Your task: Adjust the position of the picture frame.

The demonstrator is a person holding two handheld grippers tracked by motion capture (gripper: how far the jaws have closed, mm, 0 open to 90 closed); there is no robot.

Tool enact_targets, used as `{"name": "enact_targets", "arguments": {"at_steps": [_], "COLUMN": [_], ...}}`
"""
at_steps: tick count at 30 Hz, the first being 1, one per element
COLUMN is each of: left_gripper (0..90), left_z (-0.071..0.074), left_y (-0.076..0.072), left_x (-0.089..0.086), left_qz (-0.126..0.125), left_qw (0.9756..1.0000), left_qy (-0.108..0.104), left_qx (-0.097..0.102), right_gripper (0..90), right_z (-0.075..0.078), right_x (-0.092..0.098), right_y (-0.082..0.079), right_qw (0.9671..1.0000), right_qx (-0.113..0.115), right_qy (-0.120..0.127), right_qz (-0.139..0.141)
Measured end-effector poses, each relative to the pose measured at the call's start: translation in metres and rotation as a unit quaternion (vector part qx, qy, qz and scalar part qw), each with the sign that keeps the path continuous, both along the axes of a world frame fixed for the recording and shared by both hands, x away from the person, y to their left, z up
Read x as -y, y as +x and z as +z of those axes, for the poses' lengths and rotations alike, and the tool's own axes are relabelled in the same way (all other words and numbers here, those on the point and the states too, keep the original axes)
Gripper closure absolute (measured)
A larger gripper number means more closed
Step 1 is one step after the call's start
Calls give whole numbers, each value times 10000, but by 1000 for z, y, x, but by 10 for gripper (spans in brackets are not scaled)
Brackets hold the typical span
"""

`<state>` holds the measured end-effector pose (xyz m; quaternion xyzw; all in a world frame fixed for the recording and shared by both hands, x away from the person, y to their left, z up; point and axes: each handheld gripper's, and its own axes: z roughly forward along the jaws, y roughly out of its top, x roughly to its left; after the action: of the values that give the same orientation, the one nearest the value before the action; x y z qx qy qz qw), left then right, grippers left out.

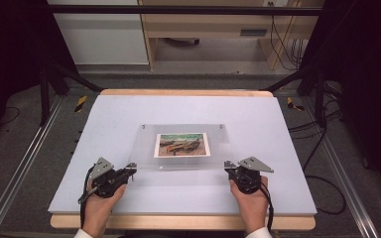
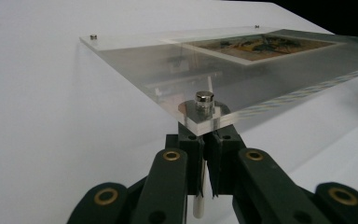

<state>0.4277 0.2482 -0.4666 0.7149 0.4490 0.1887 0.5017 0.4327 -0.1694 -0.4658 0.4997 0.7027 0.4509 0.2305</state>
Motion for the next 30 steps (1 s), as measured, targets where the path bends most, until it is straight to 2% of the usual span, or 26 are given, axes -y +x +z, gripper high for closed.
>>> {"name": "enact_targets", "arguments": {"at_steps": [5, 9, 14, 24, 30], "left_gripper": [842, 842, 840, 842, 816], "left_z": [-4, -7, -9, -11, -11], "left_y": [-1, -2, 0, 1, 1], "left_x": [0, 2, 1, 2, 1], "left_qz": [10, 82, 145, 103, 89], "left_qw": [10000, 9997, 9996, 9993, 9993], "left_qy": [54, 224, 221, 328, 339], "left_qx": [-79, -84, -129, -147, -143], "right_gripper": [848, 847, 847, 841, 775], "right_z": [-4, -9, -11, -12, -11], "right_x": [-1, -2, -4, -5, 0], "right_y": [-2, -3, -3, -3, -4], "right_qw": [10000, 9998, 9997, 9997, 9996], "right_qx": [-67, -139, -189, -199, -272], "right_qy": [-73, -108, -148, -135, -31], "right_qz": [-11, -26, 0, 1, 63]}}
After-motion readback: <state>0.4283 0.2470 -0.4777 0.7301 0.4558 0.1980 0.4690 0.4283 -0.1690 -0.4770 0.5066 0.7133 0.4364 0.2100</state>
